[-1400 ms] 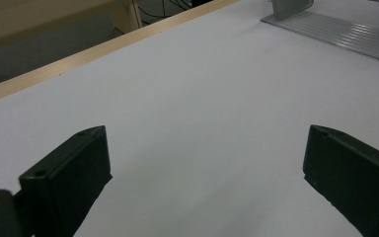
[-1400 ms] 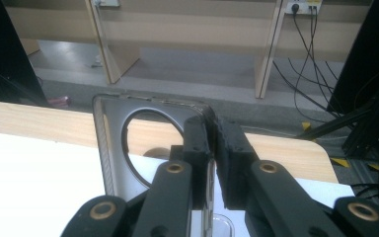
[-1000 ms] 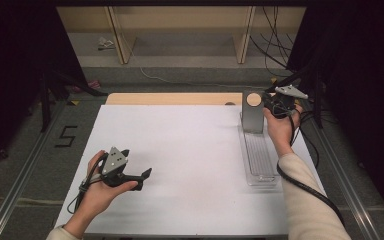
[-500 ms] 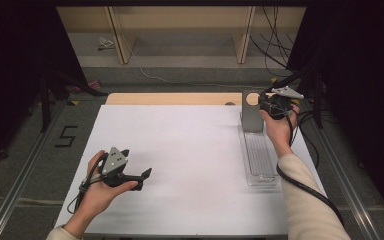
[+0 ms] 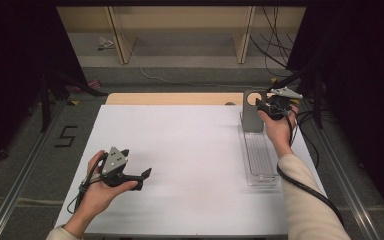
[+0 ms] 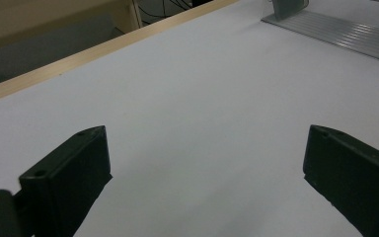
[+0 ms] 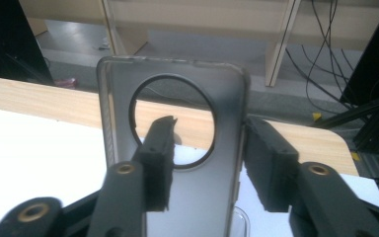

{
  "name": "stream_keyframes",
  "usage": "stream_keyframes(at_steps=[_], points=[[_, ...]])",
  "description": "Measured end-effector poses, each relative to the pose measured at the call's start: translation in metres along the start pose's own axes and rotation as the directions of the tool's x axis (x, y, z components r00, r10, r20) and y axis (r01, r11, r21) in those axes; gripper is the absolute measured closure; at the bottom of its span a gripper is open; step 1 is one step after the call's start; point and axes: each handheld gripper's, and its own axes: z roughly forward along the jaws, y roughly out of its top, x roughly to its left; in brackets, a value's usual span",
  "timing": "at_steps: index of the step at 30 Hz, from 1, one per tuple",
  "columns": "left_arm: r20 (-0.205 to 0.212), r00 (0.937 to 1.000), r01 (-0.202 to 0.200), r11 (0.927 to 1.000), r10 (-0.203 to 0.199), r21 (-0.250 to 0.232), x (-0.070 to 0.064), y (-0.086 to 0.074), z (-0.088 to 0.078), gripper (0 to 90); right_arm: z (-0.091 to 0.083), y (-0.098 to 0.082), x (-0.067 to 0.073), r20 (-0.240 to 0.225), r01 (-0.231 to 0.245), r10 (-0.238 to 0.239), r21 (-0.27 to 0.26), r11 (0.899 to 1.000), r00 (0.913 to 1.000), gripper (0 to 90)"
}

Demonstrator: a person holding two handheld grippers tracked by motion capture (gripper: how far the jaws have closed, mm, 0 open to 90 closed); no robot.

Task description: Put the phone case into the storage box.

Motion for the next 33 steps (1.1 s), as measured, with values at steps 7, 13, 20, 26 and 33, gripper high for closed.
stream_keyframes(at_steps=[7,13,20,26,33], points=[[-0.001,1.0000,0.002,1.0000,-0.002,0.000,-0.0002,0.0001,-0.0001,3.6,0.0013,-0.0013,-0.0010,-0.001,-0.025,0.025,0.013,1.000,0.9997,46.2],[0.001,1.0000,0.000,1.0000,0.000,0.001,-0.0002,0.0000,0.0003,3.6,0.0019,-0.0009,-0.0014,-0.008,-0.029,0.029,0.015,0.999,0.9995,43.0],[0.001,1.0000,-0.001,1.0000,0.001,0.001,-0.0001,-0.0001,0.0004,3.6,0.0026,-0.0020,-0.0032,-0.004,-0.043,0.043,0.027,0.999,0.9991,38.7],[0.001,1.0000,-0.002,1.0000,0.002,0.001,0.0001,0.0000,0.0003,3.6,0.0026,-0.0017,-0.0029,-0.006,-0.044,0.044,0.029,0.999,0.9990,36.2],[0.001,1.0000,0.001,1.0000,-0.001,0.000,0.0000,0.0002,0.0001,3.6,0.0015,-0.0006,-0.0017,-0.004,-0.042,0.042,0.027,0.999,0.9991,34.9]])
